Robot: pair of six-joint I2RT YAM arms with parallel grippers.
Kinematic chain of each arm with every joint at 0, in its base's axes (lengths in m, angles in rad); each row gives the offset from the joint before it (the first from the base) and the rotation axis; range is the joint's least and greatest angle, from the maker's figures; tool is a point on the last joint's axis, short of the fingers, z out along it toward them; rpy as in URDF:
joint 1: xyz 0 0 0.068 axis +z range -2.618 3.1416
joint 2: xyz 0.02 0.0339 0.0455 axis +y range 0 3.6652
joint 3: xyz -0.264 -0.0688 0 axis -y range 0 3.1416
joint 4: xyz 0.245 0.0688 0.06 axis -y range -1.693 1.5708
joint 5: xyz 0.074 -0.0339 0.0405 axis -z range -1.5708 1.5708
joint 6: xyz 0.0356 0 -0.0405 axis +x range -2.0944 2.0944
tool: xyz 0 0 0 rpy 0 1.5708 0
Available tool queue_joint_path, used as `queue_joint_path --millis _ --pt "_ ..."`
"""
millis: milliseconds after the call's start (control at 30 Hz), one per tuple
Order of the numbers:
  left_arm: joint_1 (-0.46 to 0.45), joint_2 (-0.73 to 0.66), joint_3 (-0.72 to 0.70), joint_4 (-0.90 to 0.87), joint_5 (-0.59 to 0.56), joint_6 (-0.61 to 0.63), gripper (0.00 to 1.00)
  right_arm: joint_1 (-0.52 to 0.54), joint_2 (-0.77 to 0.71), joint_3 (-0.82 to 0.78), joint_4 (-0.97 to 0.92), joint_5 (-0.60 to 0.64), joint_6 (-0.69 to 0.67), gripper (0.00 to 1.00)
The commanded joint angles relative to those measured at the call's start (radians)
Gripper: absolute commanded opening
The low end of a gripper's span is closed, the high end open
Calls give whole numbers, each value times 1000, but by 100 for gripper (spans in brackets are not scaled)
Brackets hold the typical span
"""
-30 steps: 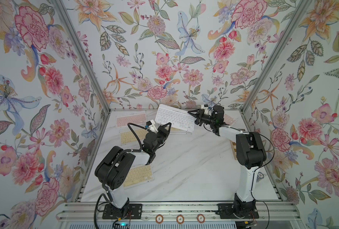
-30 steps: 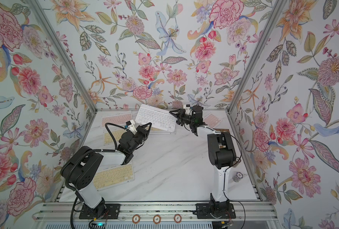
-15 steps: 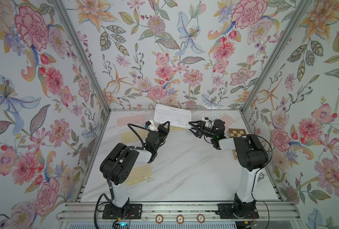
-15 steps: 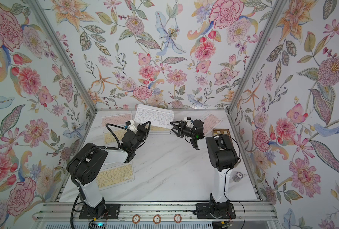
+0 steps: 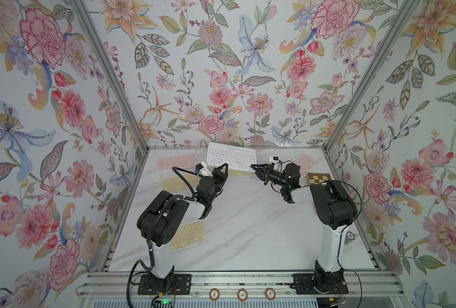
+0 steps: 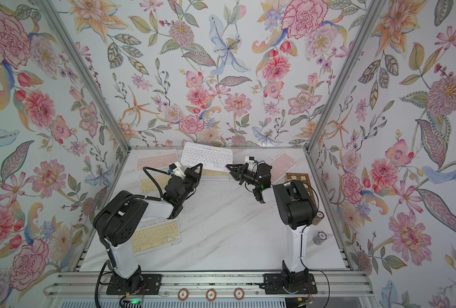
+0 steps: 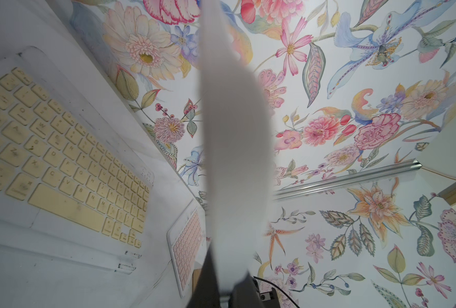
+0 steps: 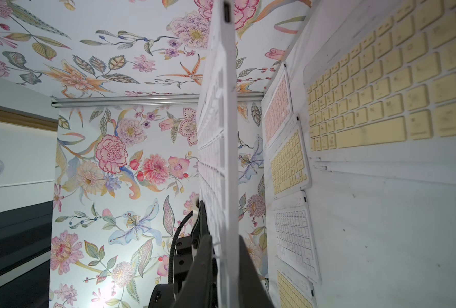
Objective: Stack the numeric keypads
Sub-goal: Place the numeric keypad at the numeric keypad.
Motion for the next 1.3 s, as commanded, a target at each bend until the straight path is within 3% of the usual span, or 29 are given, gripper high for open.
queue_joint_path --millis 0,133,200,300,433,767,1267 --pt "19 5 37 6 57 57 23 -10 -36 34 -97 8 -110 4" --pt "59 -2 21 -55 120 72 34 -35 -20 67 -132 2 -167 0" --pt "83 -5 7 -70 152 70 56 -44 -6 88 -149 2 -191 0" --pt "117 -33 -7 -131 182 104 80 -54 20 118 -139 0 -196 0" --pt "168 -42 47 -294 256 180 99 -65 52 154 -163 12 -216 0" --pt "253 37 231 -584 323 348 99 -76 130 233 -239 9 -269 0" --pt "268 203 398 -685 353 395 99 -81 255 334 -315 -43 -307 0"
